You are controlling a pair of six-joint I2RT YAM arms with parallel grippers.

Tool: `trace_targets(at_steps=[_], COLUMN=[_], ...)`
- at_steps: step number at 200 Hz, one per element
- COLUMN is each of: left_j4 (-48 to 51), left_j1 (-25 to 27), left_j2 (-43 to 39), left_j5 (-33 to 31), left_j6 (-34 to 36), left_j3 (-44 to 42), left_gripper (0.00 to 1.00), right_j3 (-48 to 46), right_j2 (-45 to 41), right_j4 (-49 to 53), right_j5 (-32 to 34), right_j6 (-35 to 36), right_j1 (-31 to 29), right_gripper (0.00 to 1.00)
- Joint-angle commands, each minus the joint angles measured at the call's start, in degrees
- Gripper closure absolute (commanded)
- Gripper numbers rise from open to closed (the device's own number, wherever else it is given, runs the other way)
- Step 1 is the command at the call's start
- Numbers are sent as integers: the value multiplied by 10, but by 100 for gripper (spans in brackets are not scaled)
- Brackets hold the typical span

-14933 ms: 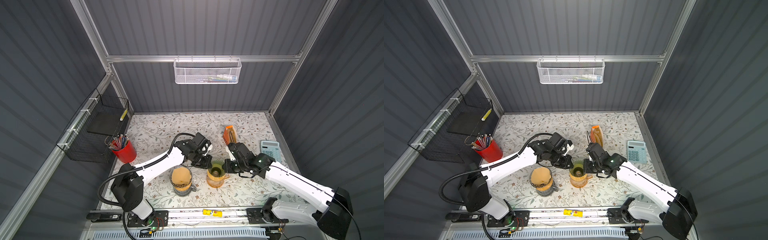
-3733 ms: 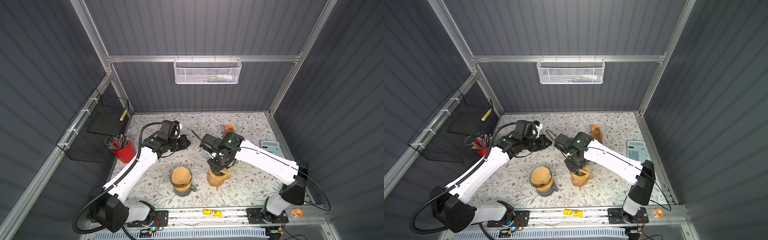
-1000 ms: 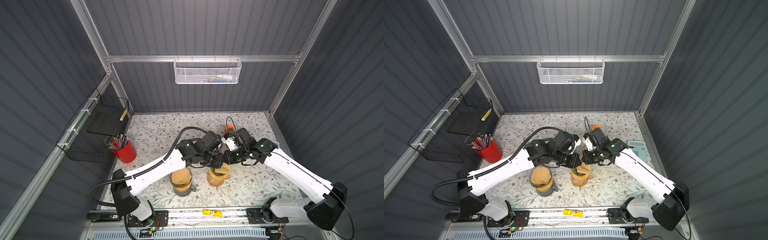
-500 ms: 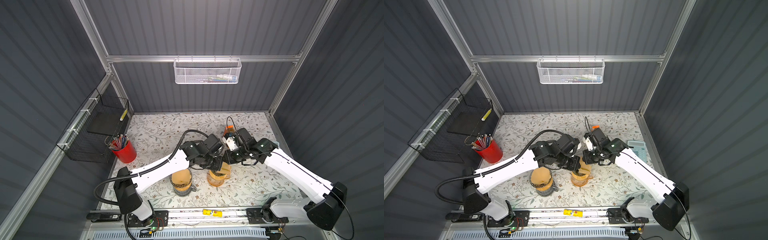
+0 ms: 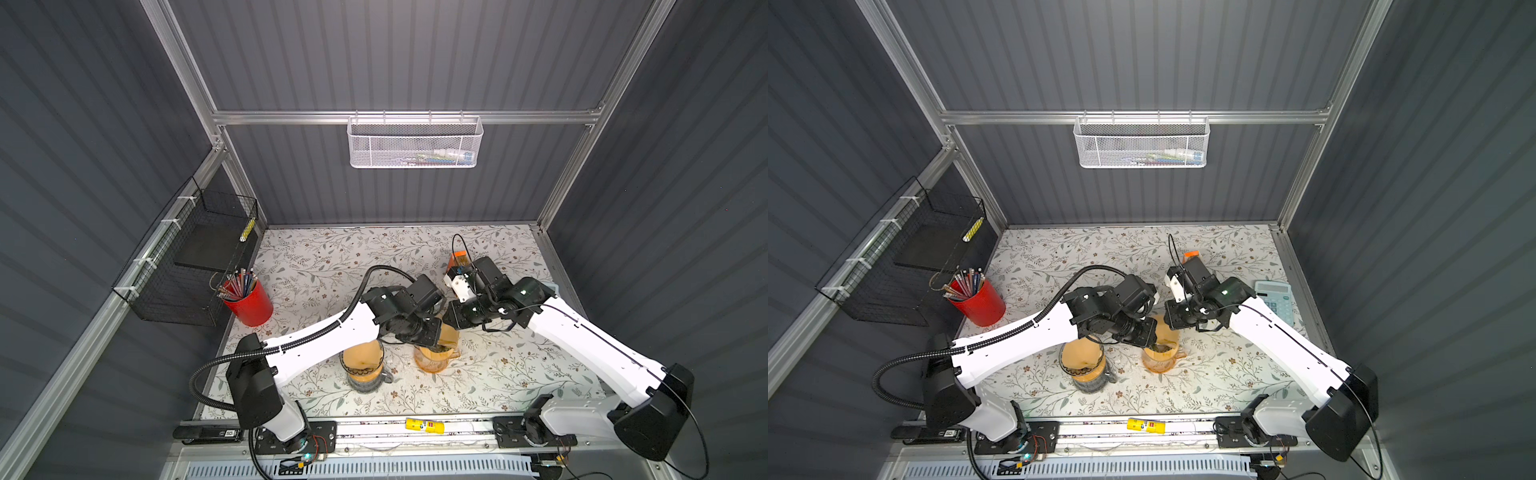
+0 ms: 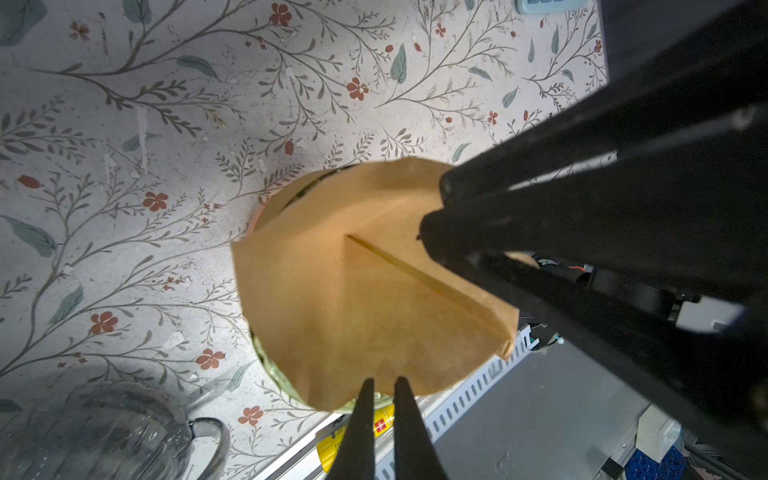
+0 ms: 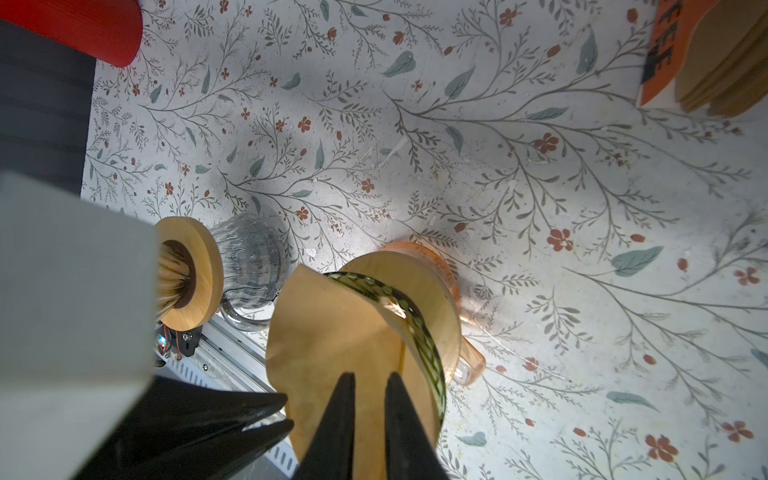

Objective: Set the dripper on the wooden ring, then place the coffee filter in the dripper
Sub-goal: 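Press the filter down into the dripper with both grippers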

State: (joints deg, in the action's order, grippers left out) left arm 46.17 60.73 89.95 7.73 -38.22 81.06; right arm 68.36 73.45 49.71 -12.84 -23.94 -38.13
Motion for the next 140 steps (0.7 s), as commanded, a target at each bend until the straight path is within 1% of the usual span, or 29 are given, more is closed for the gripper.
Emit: trace_targets(at_steps=[1, 51, 140], left_j4=[7, 4, -10], left_j1=[-1, -1, -1], left_j2=[-19, -23, -22], left_j5=[-14, -24, -34], left_j6=[-6, -7, -8], left_j3=[-20, -32, -29], left_gripper=[88, 88, 88], right_j3=[-12, -25, -52], right_j2=[-2, -1, 0], right_j4=[7, 0, -24], right_j5=[4, 6, 13], right_j6=[-8, -16, -21], right_j1=[-7, -13, -15], right_gripper=[82, 82, 83])
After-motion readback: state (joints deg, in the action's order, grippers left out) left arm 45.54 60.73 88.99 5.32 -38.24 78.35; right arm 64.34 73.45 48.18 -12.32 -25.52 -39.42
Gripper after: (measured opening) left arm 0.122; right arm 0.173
